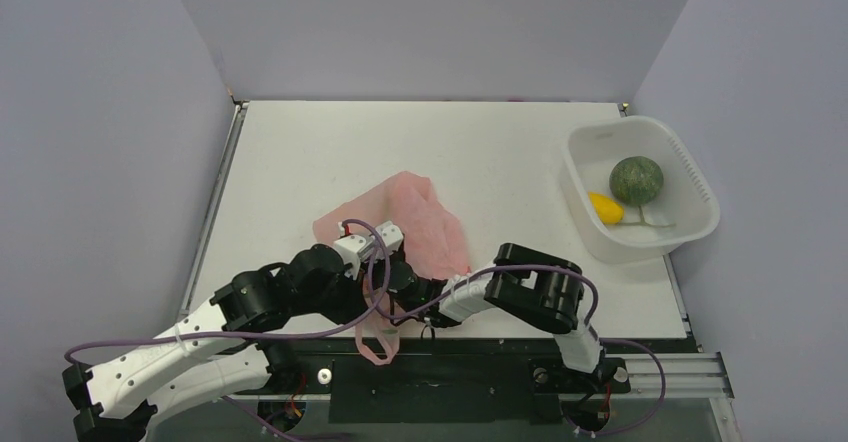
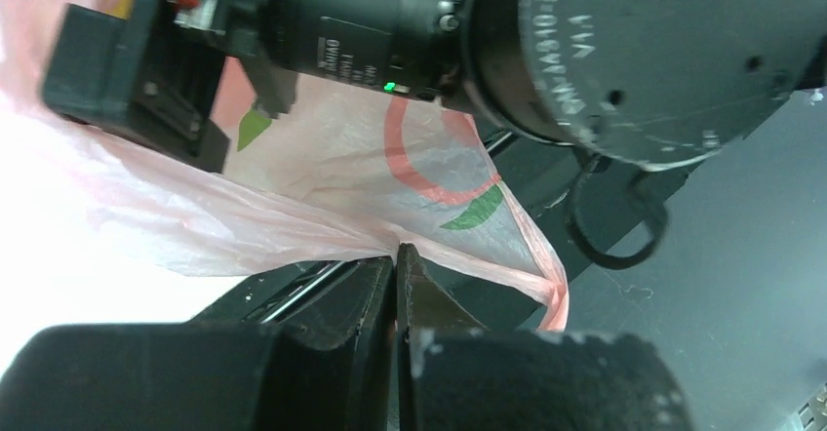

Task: Take the fake fruits out of the plastic bag
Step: Take out the fake fruit from the plastic bag.

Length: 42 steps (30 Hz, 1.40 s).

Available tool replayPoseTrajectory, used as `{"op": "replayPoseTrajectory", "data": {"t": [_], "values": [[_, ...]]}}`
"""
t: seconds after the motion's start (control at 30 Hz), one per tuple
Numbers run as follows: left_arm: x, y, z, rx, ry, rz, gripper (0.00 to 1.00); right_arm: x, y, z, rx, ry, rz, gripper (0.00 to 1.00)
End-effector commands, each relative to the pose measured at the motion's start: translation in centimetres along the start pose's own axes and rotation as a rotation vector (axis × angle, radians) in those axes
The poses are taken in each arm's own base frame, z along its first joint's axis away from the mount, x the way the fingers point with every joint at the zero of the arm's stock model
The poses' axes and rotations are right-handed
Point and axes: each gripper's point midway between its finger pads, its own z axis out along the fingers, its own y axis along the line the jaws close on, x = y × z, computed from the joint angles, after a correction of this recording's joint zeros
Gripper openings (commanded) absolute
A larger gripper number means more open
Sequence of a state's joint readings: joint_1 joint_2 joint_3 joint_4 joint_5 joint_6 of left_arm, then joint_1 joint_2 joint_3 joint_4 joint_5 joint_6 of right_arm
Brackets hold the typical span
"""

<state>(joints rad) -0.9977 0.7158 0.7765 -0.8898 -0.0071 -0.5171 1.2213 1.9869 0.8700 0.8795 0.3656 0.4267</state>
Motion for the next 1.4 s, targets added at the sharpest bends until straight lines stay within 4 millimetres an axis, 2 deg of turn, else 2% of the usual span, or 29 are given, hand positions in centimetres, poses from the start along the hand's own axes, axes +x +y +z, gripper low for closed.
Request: {"op": "replayPoseTrajectory", "data": {"t": [0.0,0.13,0.23,0.37,0.57,0.6,0.77,0.83,0.87,0.9,0.93,0.97,1.0,1.03,1.07,1.2,1.3,1.33,1.37], "values": [[-0.8,-1.4,0.1,0.065,-0.016,0.032,0.0,0.0,-0.2,3.1,0.025,-0.034,0.011,0.9],[-0.7,-1.5,0.2,0.068,-0.012,0.035,0.0,1.3,-0.8,4.0,0.053,-0.024,0.024,0.88],[-0.8,-1.5,0.1,0.066,-0.02,0.032,0.0,1.4,-0.7,4.0,0.056,-0.011,0.021,0.81],[-0.9,-1.4,-0.1,0.065,-0.033,0.029,0.0,-0.1,-0.9,3.1,0.057,-0.033,0.01,0.67],[-0.8,-1.4,0.0,0.061,-0.024,0.029,0.0,-3.2,-1.3,1.3,0.066,-0.065,0.012,0.38],[-0.9,-1.3,0.0,0.059,-0.025,0.028,0.0,-3.4,-1.4,1.0,0.066,-0.071,0.016,0.32],[-1.0,-1.3,-0.2,0.061,-0.038,0.025,0.0,-3.9,-1.7,-1.0,0.048,-0.067,0.037,0.18],[-1.1,-1.3,-0.3,0.062,-0.046,0.025,0.0,-3.6,-1.5,-1.8,0.027,-0.051,0.045,0.14],[-1.1,-1.3,-0.3,0.063,-0.049,0.024,0.0,-2.7,-1.6,-2.3,0.018,-0.027,0.044,0.13],[-1.1,-1.3,-0.4,0.064,-0.049,0.023,0.0,-3.1,-1.3,-2.8,0.006,-0.031,0.052,0.11],[-1.1,-1.3,-0.4,0.064,-0.05,0.023,0.0,-2.2,-1.7,-3.4,0.006,-0.012,0.049,0.1],[-1.2,-1.4,-0.4,0.065,-0.053,0.023,0.0,-2.6,-1.5,-4.0,-0.005,-0.019,0.058,0.09],[-1.1,-1.3,-0.4,0.063,-0.05,0.023,0.0,-1.7,-1.9,-4.7,-0.004,0.001,0.058,0.08],[-1.1,-1.3,-0.4,0.064,-0.051,0.023,0.0,-2.2,-1.6,-5.3,-0.02,-0.003,0.067,0.06],[-1.1,-1.3,-0.3,0.062,-0.049,0.024,0.0,-1.4,-2.1,-6.0,-0.019,0.014,0.068,0.06],[-1.1,-1.2,-0.3,0.056,-0.049,0.021,0.0,-1.7,-2.2,-8.7,-0.052,0.023,0.105,0.01],[-1.2,-1.2,-0.4,0.056,-0.053,0.02,0.0,-1.7,-1.8,-10.1,-0.087,0.047,0.108,0.0],[-1.2,-1.2,-0.4,0.057,-0.056,0.02,0.0,-2.3,-1.6,-10.7,-0.101,0.041,0.116,0.0],[-1.3,-1.2,-0.6,0.061,-0.063,0.021,0.0,-1.9,-1.3,-11.2,-0.116,0.064,0.108,0.0]]}}
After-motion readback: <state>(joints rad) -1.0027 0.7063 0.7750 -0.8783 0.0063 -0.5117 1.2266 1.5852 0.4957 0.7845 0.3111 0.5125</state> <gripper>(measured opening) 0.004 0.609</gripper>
